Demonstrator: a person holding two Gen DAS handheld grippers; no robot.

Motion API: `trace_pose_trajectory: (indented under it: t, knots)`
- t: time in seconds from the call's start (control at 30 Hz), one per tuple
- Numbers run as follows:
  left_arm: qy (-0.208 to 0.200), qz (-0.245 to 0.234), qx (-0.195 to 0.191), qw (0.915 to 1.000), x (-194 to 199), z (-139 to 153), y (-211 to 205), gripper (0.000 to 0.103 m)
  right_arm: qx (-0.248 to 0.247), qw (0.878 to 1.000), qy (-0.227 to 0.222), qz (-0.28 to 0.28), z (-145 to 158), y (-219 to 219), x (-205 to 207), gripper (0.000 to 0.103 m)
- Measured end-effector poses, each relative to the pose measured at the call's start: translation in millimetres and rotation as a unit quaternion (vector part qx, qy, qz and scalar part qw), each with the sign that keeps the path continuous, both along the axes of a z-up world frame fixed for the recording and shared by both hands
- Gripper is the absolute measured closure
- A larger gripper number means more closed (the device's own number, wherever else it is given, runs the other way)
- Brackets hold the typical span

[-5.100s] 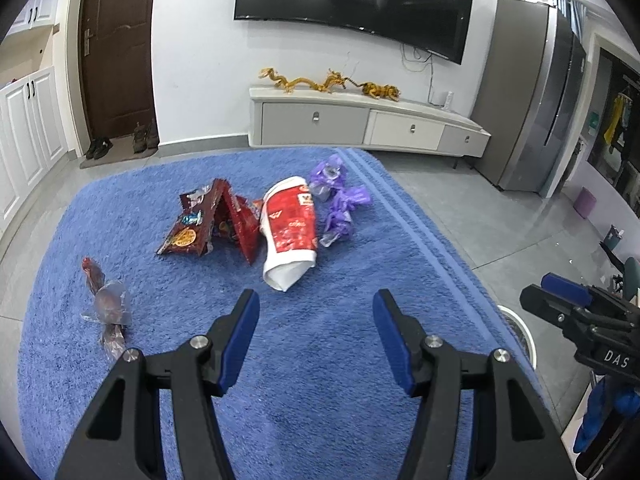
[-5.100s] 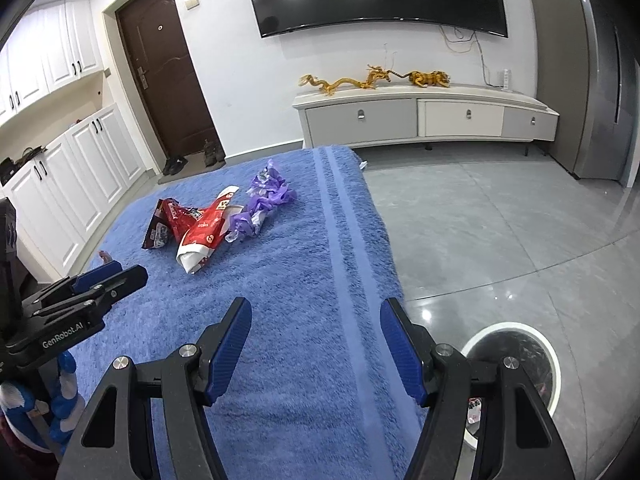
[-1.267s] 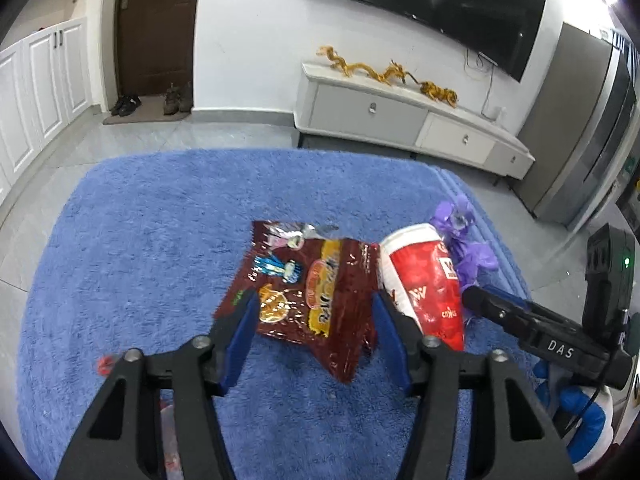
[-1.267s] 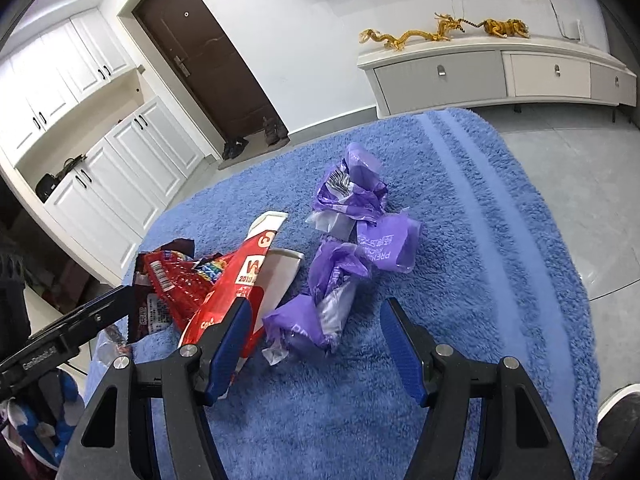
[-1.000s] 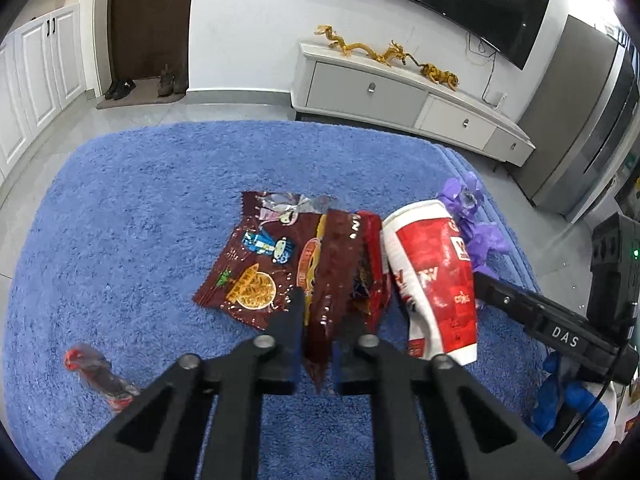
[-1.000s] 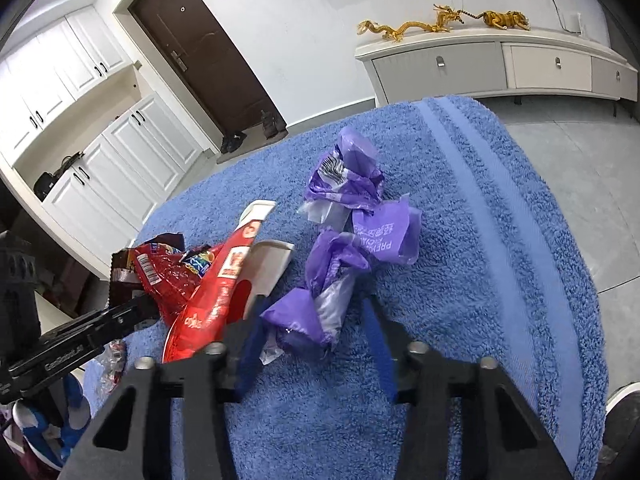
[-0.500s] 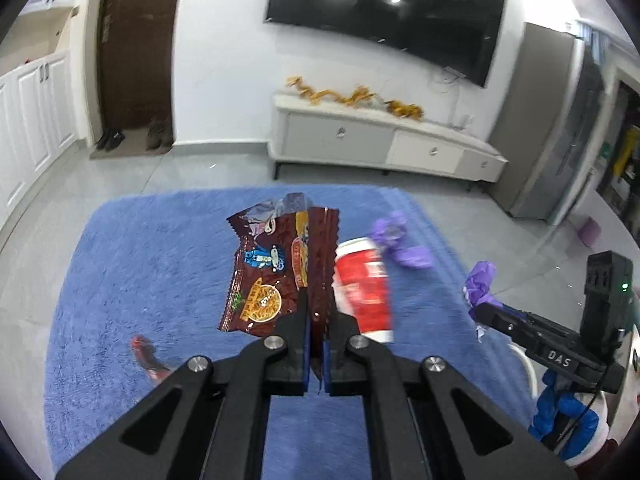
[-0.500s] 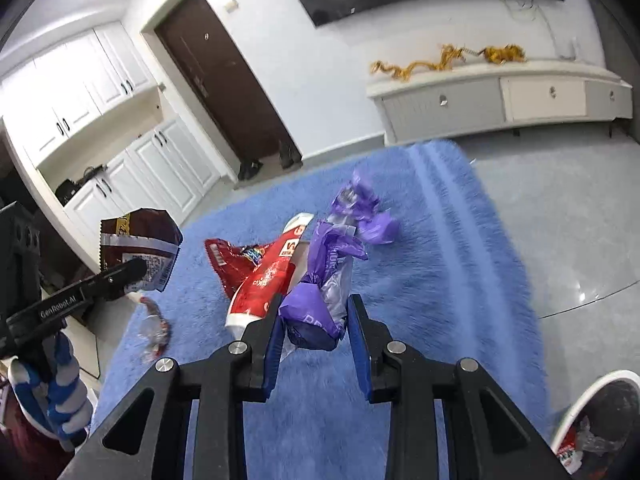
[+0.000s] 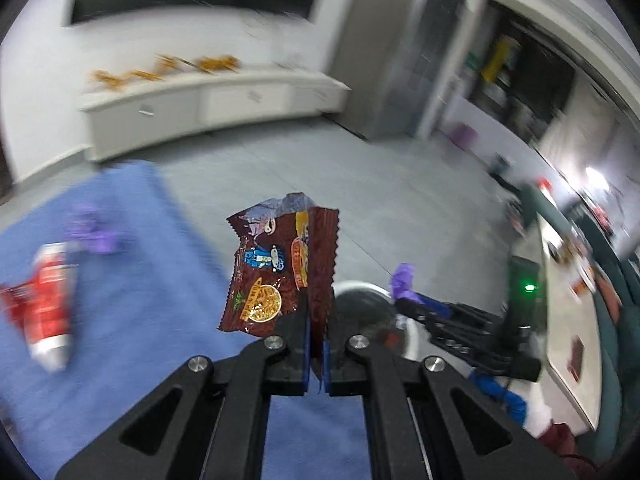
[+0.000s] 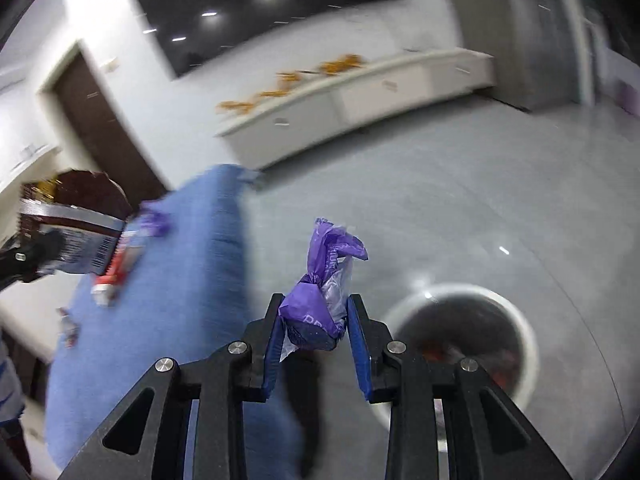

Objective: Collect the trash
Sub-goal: 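Carry both wrappers over the trash bin and open both tools to drop them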

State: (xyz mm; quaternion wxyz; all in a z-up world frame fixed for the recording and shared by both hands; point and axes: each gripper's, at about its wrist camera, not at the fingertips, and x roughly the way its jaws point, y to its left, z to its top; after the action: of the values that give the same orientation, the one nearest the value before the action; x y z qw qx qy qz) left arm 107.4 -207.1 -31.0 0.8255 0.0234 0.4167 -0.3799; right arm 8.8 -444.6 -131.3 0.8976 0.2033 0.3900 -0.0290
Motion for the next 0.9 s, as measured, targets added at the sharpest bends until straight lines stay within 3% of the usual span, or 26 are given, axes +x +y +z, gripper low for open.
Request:
trace_pose_trajectory:
  t: [0.13, 0.3, 0.43, 0.53, 0.7, 0.77, 0.83, 0.9]
  knots:
    - [0.036, -0.059, 0.024, 0.9973, -1.1, -35.1, -89.3, 0.099, 0.019, 0.998, 0.038, -0.048, -36.4, -51.8, -17.9, 0.074]
    - [0.074, -0.089, 0.052, 0.9919, 7.7, -79.3, -159.7, 0.099, 0.039, 0.995, 0.068, -0.066, -73.9, -82.0, -18.2, 0.071]
    - [0.103, -0.089, 0.072, 0.9881, 21.1, -112.5, -190.7, 0.097, 0.047, 0.992, 0.088, -0.073, -96.8, -93.8, -16.2, 0.068]
    - [0.116, -0.089, 0.085, 0.9856, 24.8, -130.0, -203.2, 0.096, 0.046, 0.991, 0.100, -0.079, -111.1, -97.3, -16.3, 0.054]
    - [0.136, -0.086, 0.093, 0.9826, 32.2, -150.3, -212.5, 0.095, 0.045, 0.989, 0.108, -0.085, -118.6, -94.5, -12.2, 0.051]
    - [0.144, -0.087, 0.090, 0.9816, 35.1, -151.7, -207.8, 0.089, 0.042, 0.990, 0.107, -0.085, -115.7, -92.4, -12.9, 0.051]
    - [0.147, -0.085, 0.084, 0.9819, 36.5, -153.9, -206.0, 0.050, 0.035, 0.990, 0.105, -0.084, -111.7, -90.4, -13.4, 0.051]
    - [0.141, -0.077, 0.077, 0.9839, 37.7, -153.1, -204.2, 0.048, 0.029, 0.991, 0.102, -0.085, -106.9, -89.6, -15.6, 0.051]
